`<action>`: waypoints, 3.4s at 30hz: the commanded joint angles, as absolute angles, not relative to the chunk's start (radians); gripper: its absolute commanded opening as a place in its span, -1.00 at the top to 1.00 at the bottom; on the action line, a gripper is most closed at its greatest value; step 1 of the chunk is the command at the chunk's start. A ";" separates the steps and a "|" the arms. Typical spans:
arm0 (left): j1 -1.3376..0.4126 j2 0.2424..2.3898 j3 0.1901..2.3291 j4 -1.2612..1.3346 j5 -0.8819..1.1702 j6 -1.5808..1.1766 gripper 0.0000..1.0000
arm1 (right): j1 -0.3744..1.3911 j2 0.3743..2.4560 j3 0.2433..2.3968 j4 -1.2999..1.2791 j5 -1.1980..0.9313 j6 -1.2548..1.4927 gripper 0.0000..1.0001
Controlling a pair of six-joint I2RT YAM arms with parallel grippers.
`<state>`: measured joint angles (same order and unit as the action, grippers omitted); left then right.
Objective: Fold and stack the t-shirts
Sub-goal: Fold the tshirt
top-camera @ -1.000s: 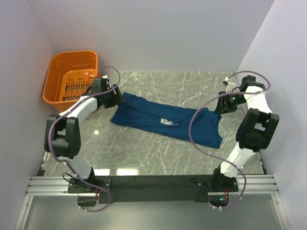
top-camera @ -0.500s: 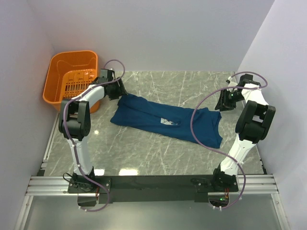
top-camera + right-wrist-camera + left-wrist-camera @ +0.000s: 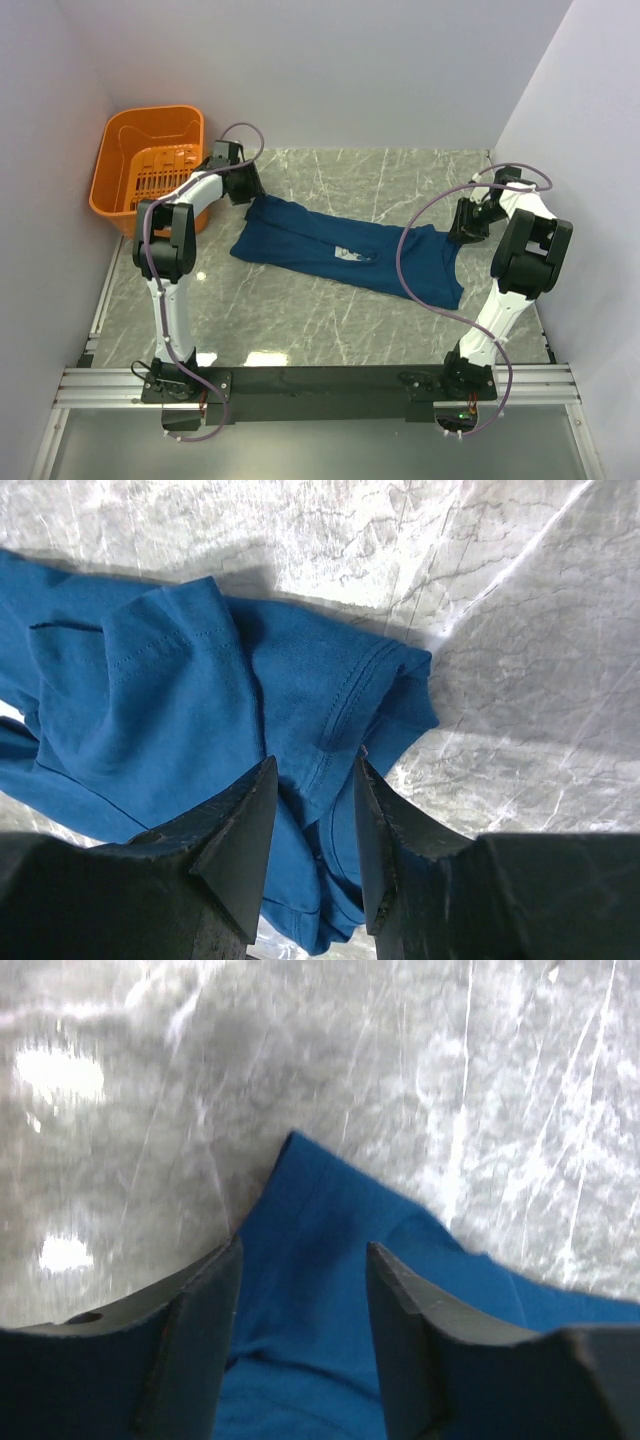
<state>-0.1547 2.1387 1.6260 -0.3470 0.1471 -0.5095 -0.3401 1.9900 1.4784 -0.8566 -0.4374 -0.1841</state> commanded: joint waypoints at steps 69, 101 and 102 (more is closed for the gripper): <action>-0.123 2.137 1.621 -0.276 0.138 -0.627 0.89 | -0.499 2.002 1.442 -0.632 -0.664 -0.058 0.66; -0.161 1.568 1.068 -0.327 0.249 -0.456 -0.26 | -0.367 1.620 1.201 -1.017 -0.500 -0.706 -0.03; -0.161 1.553 1.043 -0.319 0.233 -0.465 -0.26 | -0.368 1.612 1.190 -1.014 -0.496 -0.700 -0.03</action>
<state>-0.1555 1.6348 1.1084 -0.3061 0.2775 -0.4721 -0.3595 1.6592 1.2289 -0.9821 -0.5163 -0.6479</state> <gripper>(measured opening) 0.632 0.513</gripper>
